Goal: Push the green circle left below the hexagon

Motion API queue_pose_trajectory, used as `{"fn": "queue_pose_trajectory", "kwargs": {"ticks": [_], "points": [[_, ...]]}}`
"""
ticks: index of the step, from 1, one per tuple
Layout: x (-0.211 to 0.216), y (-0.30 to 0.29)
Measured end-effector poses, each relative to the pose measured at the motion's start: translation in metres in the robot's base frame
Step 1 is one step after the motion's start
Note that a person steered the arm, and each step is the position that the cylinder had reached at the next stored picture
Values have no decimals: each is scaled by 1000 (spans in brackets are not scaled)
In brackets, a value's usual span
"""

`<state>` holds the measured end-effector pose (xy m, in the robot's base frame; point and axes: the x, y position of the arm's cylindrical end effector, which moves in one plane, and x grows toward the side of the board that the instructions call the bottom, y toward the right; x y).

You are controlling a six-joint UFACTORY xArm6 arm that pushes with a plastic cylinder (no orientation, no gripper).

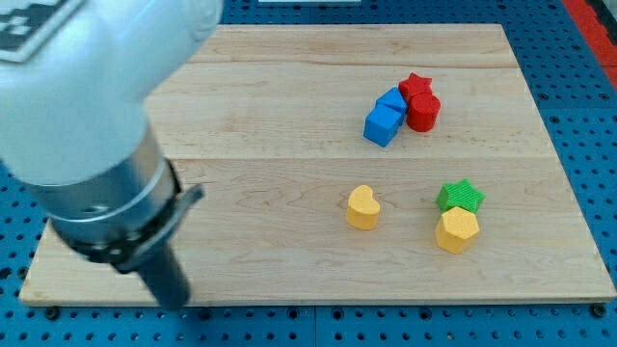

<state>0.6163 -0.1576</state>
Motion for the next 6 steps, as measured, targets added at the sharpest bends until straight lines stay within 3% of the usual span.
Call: {"fn": "queue_pose_trajectory", "kwargs": {"ticks": [1,3,5,6], "points": [[-33,-40],[-94,-24],[-83,218],[-83,232]]}}
